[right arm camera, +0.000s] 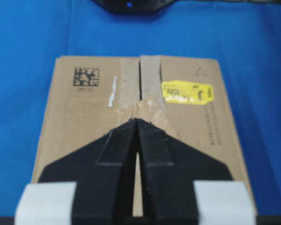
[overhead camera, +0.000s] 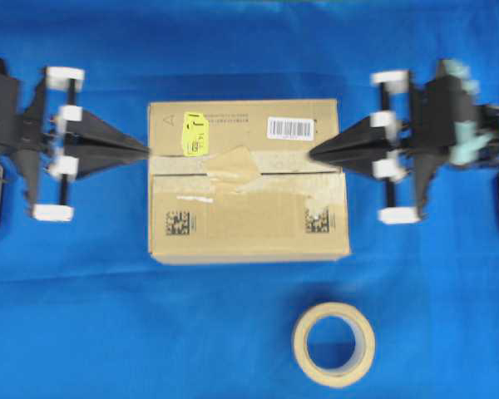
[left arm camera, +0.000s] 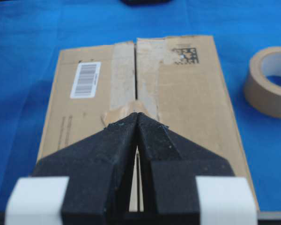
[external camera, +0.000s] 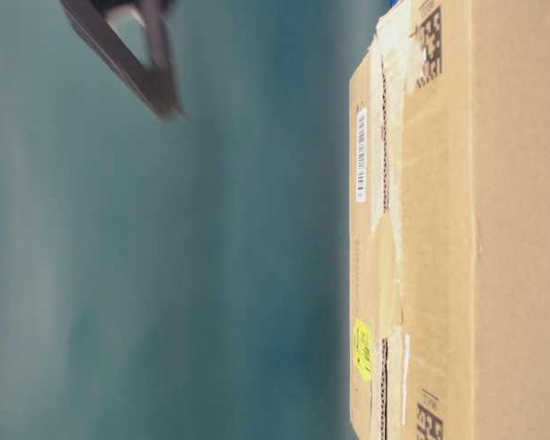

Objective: Apply tape along the seams of the closed cardboard box to seal it securely.

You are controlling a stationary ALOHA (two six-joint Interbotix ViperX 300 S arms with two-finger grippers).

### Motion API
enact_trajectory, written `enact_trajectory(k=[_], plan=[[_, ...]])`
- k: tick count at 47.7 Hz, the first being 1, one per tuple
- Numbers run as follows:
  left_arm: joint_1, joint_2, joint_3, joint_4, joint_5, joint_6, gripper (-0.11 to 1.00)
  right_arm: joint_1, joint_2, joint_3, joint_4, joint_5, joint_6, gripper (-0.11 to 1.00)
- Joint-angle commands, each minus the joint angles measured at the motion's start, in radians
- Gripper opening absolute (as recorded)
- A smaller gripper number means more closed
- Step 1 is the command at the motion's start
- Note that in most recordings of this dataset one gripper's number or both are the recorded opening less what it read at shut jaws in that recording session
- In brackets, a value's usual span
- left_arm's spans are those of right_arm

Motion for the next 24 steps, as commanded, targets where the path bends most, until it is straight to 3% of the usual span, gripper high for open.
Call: enact_trajectory(k=[1,14,24], plan=[[-0.002,-0.104,0.012,0.002,0.067,-0.002,0.0,0.003,-0.13,0.032,-0.011,0.063,-0.002,0.0],[-0.002,-0.365,0.11,0.002,0.213,-0.008,0.0,0.005,-0.466,0.176,-0.011,0.244,0.003,0.0],[-0.002,-0.517,0.218,0.003,0.261,-0.009,0.0,0.003,-0.632,0.331,-0.011,0.276,0.003,0.0]])
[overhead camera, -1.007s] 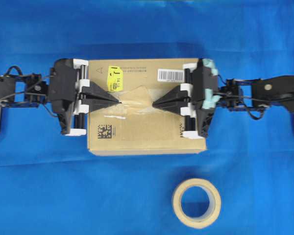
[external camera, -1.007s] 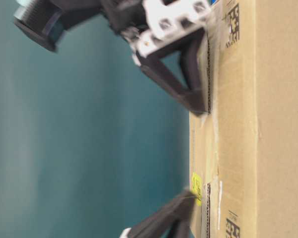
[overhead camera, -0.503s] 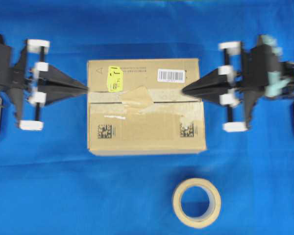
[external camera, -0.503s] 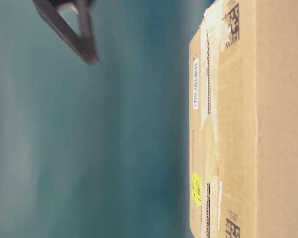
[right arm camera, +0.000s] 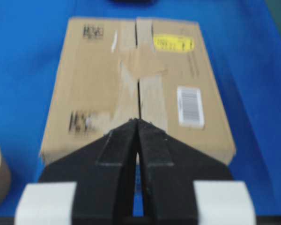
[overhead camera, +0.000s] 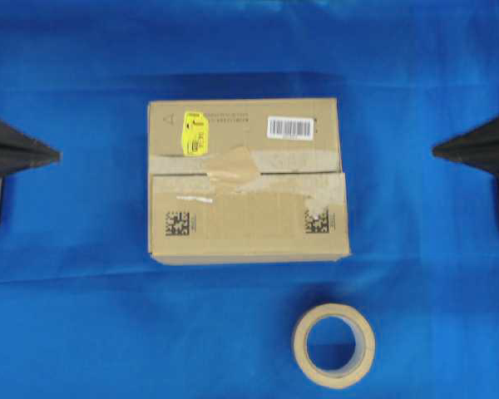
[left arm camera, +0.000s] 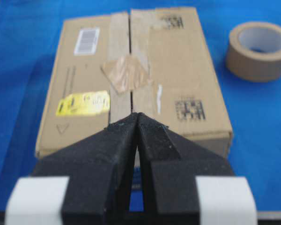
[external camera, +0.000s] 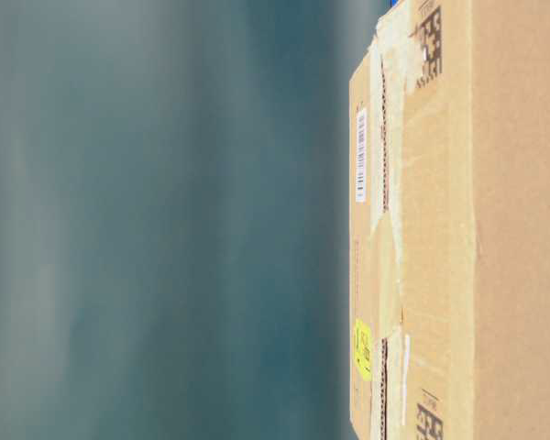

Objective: Apply tape along the seams of the closed cardboard box to seal it securely.

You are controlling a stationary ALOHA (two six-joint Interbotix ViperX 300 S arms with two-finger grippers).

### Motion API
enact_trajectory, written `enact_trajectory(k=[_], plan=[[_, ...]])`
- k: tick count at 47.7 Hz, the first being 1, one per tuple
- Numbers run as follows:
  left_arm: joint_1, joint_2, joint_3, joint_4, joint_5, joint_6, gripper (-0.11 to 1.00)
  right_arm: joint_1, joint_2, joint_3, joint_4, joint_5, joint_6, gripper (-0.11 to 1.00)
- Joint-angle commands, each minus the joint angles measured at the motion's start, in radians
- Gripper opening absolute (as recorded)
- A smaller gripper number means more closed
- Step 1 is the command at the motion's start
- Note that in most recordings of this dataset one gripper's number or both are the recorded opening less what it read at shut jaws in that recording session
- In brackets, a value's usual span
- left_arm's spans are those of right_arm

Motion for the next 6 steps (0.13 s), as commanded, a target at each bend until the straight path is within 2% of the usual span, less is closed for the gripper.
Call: enact_trajectory(k=[1,6], plan=[[0.0,-0.041,0.023,0.003,0.018,-0.002,0.0,0.002,-0.043,0.049,-0.002,-0.003,0.002,0.0],[-0.002,-0.069,0.052,0.003,0.046,-0.002,0.0,0.002,-0.061,0.106,0.003,-0.017,0.005,0.0]])
